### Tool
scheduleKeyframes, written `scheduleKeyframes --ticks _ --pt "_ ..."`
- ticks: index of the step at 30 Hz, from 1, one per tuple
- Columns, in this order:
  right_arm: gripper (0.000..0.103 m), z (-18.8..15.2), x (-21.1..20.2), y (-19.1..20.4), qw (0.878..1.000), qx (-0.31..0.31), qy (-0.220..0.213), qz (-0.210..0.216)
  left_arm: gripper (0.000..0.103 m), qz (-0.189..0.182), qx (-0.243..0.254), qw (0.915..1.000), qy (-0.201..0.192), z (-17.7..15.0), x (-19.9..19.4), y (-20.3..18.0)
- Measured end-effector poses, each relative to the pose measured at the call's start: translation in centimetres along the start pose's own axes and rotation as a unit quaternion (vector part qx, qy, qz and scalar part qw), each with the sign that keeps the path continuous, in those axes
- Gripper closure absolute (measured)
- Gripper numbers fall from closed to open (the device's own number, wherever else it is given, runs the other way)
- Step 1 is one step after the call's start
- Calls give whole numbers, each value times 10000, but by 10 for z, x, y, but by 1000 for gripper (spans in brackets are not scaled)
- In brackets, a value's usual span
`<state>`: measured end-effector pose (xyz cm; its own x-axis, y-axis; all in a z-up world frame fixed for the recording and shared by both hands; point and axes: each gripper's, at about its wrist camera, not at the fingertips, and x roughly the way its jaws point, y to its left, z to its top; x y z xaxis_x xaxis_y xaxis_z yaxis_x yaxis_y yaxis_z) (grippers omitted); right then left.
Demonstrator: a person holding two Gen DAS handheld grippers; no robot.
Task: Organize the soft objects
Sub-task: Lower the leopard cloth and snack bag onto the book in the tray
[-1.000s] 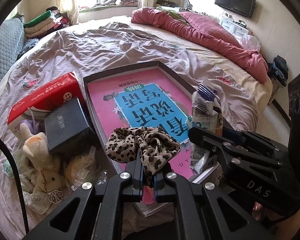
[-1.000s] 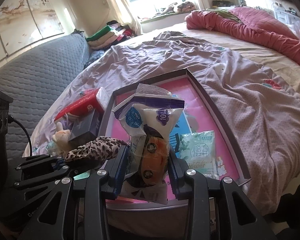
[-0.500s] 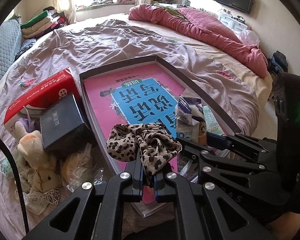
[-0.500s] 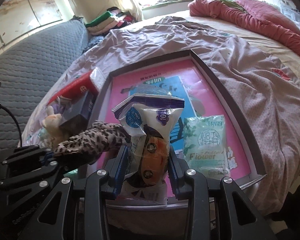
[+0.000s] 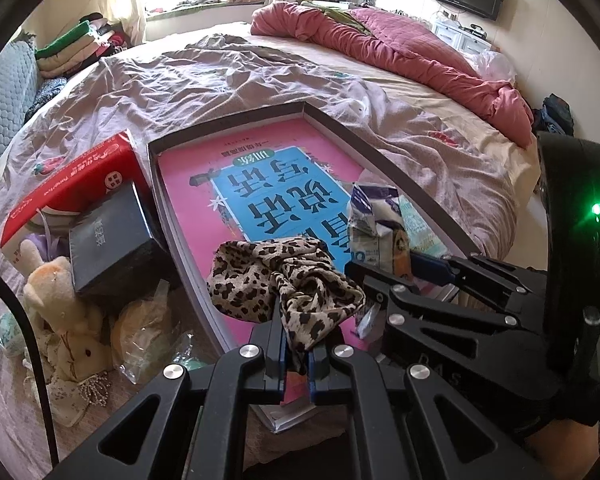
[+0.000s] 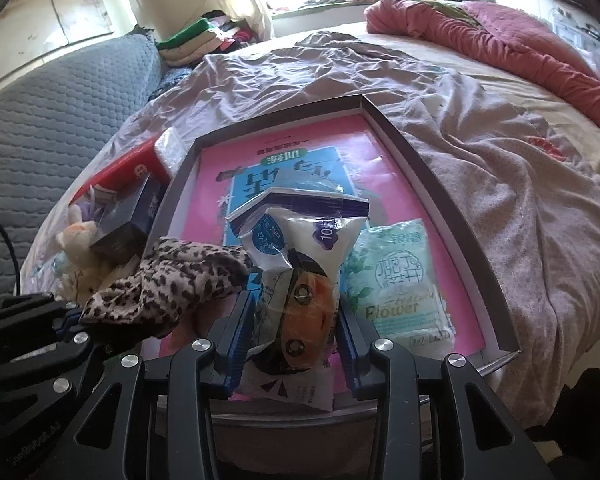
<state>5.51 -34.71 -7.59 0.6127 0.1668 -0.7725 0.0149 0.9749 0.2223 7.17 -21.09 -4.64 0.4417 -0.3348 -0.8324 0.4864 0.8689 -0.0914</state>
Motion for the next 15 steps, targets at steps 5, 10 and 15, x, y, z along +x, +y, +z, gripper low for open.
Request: scheduleKeyframes --ticks 5,10,15 --pt "61 0 1 -3 10000 34 -17 -49 95 -50 -12 10000 78 -2 3 -1" --pt "58 1 -3 -6 9999 132 -79 -28 94 -90 -67 9998 140 -3 5 0" --pt "57 1 -11 -15 9992 367 -167 -18 93 -185 -148 9995 221 -5 8 2"
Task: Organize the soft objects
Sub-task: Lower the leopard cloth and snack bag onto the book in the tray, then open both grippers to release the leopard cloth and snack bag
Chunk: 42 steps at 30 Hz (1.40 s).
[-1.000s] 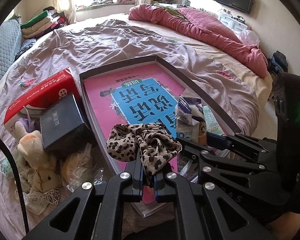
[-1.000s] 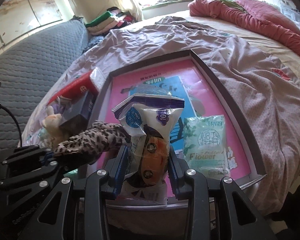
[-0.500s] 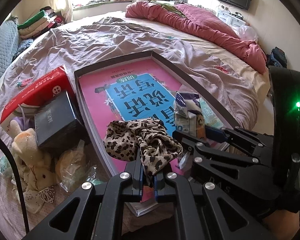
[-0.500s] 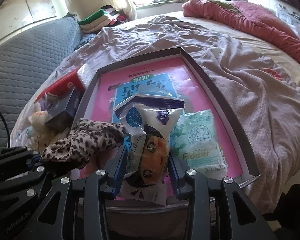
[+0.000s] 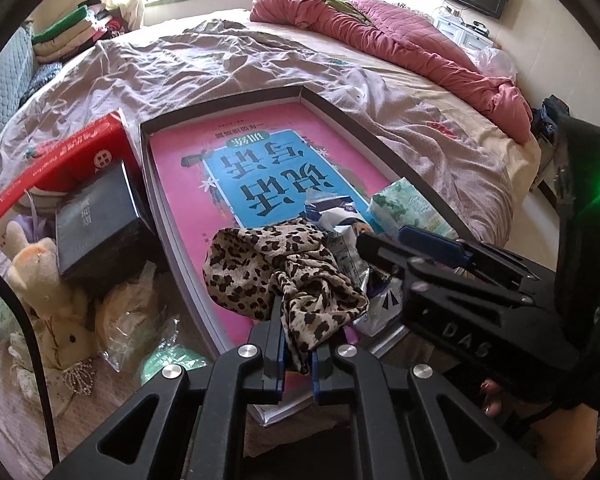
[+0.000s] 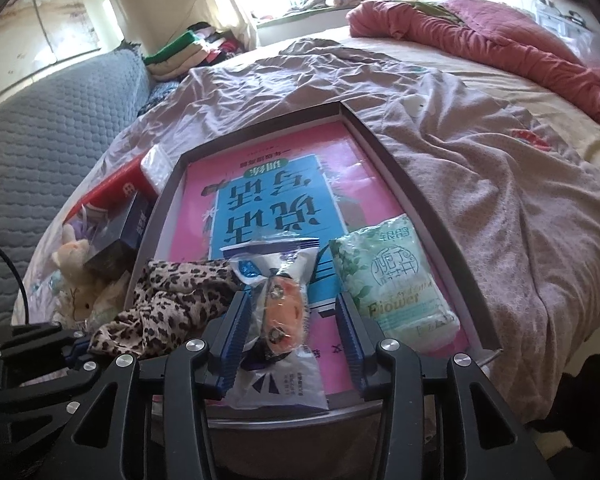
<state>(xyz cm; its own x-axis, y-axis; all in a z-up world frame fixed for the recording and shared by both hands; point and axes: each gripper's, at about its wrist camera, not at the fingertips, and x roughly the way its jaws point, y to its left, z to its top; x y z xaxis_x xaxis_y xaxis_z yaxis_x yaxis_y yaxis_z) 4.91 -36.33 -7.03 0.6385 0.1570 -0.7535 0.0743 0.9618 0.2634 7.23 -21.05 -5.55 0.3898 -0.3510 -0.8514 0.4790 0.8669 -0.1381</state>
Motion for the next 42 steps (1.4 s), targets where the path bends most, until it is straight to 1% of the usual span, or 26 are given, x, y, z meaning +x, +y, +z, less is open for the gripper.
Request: scheduleKeyframes --ticks 4,7,10,12,15,18,19,20,25,30,34,38,42 --pt "56 2 -9 -6 9998 175 -135 11 92 -82 -70 9999 62 0 2 0" --pt "56 3 -13 -8 9996 226 -191 4 85 -124 -128 9998 72 2 1 1" --pt "56 5 -16 -10 9994 265 -239 13 73 -237 -198 9994 142 4 4 1" --pt "56 5 -18 -11 9993 290 -251 19 59 -273 -203 9993 182 4 5 -1" --pt "56 5 -20 -12 9991 321 -280 19 51 -290 -111 9994 145 4 2 -5" --pt "54 6 -23 -14 9988 388 -312 7 46 -321 -55 9994 131 3 -1 -9" --pt "49 6 -23 -15 9986 411 -324 -3 45 -336 -42 9993 129 4 -2 -9" --pt "48 6 -25 -16 9984 434 -349 -10 45 -332 -27 9994 125 3 -3 -10" --pt "47 8 -31 -22 9977 530 -425 -10 44 -270 -33 9996 113 -1 -9 -7" --pt "47 7 -31 -24 9976 582 -379 25 44 -209 -74 9997 125 -6 -11 0" --pt "47 7 -32 -20 9978 542 -378 38 43 -17 -86 9998 157 -1 -2 5" --pt "47 7 -31 -18 9982 496 -338 51 43 63 -153 9998 141 6 3 11" --pt "46 6 -29 -17 9984 489 -291 49 42 3 -253 9996 95 6 -1 16"
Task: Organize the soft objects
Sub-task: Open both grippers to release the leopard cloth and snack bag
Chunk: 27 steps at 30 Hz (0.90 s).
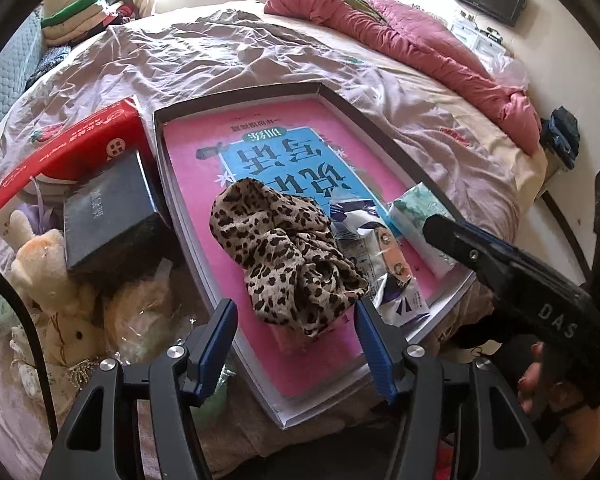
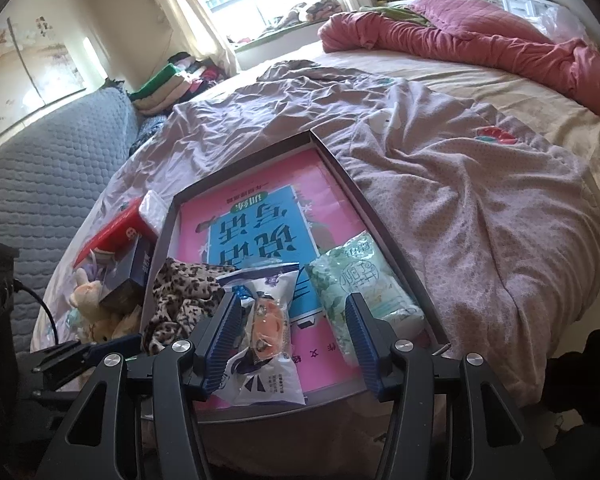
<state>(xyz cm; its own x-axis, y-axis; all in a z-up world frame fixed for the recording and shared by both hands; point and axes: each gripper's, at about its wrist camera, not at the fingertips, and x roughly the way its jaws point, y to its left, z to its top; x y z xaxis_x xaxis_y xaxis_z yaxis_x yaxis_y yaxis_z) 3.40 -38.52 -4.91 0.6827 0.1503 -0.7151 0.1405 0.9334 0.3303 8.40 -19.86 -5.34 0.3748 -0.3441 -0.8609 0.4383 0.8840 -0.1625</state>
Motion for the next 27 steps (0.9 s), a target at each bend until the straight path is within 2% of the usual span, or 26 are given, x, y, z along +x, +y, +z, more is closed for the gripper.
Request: scheduleKeyframes --ticks 3,9,14,18,25,27 --pt "43 0 0 1 10000 9 3 -23 38 -18 14 10000 -73 -1 -7 -1" --pt "43 0 -5 7 10000 -44 -16 -49 37 -35 -3 9998 -213 -3 -20 -1" --pt "43 1 -11 14 9998 -152 -59 -72 36 104 1 9993 -357 -6 -33 2" --pt "43 2 -17 21 9996 -255 -110 -82 30 236 -87 9984 -500 -8 -47 8" --pt "42 3 -31 35 9986 -409 -281 -162 30 447 -184 9966 -671 -10 -65 19" --pt "38 5 -36 39 9981 -477 -350 -185 30 464 -202 9961 -720 -11 -69 22"
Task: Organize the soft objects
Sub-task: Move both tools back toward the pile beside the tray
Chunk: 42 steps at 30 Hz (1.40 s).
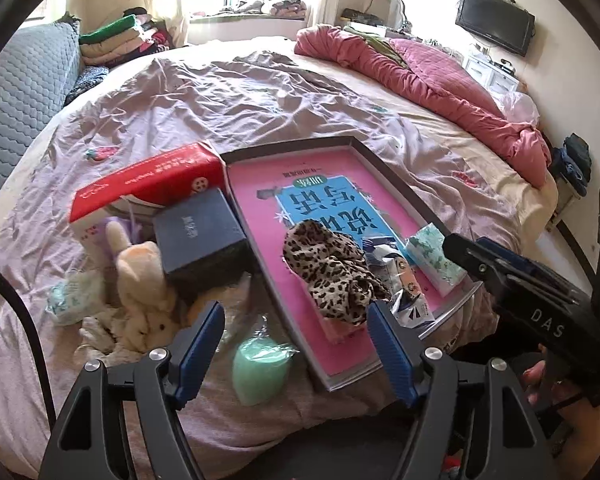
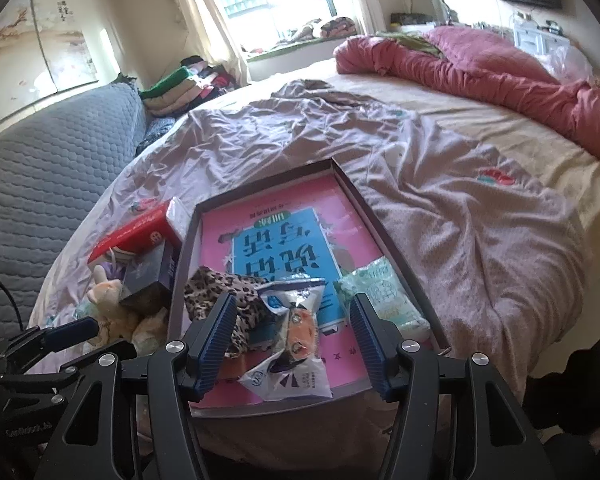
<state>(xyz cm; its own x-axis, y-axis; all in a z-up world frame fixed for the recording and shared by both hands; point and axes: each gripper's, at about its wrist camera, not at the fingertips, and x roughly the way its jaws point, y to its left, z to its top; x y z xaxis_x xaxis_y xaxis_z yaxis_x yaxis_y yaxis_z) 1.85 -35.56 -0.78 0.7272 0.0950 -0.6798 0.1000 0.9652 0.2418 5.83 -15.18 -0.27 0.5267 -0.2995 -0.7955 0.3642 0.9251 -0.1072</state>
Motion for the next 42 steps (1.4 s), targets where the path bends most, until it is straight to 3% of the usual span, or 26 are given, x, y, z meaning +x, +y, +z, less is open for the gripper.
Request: scheduleKeyframes --ticks 3,14,23,42 --pt "31 4 -7 4 9999 -47 -119 -44 30 27 -31 10000 -61 0 -7 5" --pt "28 13 -26 32 9982 -443 -373 -172 29 334 -40 9990 -306 2 -31 19" --pt "28 16 -34 53 9971 -644 -390 -92 29 333 -267 9982 -425 2 -44 41" --pt "27 12 -37 110 9917 -1237 -273 211 29 888 -1028 9881 -723 0 -92 140"
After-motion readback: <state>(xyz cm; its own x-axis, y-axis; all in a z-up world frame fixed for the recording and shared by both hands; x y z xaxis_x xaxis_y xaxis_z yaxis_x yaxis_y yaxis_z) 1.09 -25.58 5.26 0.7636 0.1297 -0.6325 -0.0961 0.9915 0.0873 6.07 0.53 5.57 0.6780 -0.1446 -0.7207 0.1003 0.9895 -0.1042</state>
